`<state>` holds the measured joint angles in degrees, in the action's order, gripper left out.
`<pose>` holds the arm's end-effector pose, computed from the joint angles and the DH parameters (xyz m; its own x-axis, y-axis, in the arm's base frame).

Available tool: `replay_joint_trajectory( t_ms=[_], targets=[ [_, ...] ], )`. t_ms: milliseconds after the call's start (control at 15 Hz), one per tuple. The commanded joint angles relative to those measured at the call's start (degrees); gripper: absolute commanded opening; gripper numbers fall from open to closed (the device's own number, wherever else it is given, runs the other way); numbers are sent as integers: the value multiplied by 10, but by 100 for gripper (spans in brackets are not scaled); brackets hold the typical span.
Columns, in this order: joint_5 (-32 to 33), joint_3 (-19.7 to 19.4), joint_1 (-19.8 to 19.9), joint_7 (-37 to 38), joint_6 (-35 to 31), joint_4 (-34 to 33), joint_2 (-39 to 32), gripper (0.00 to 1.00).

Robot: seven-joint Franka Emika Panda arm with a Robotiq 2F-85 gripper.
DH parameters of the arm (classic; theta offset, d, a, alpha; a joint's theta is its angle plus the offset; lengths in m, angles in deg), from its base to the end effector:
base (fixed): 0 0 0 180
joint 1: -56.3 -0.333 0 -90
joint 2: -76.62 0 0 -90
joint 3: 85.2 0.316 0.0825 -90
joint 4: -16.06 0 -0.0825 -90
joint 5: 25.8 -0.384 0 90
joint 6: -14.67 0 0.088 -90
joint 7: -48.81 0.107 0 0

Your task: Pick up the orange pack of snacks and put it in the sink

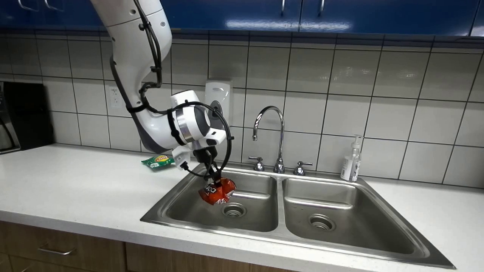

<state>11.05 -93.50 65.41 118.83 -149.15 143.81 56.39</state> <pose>0.5489 -0.1376 0.2348 0.5614 -0.7314 0.3872 -0.7898 -0.6133 -0.0135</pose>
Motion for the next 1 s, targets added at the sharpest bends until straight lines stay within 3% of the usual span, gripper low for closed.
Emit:
replay_joint_trajectory(
  t_ms=[0,533,933],
  targets=[
    [-56,-37,-22,-58,-28,12,-19,0],
    [-202,-87,-81,-175,-94,6,-103,0],
    [-308,-110,-118,-249,-110,-50,-179,0]
  ],
)
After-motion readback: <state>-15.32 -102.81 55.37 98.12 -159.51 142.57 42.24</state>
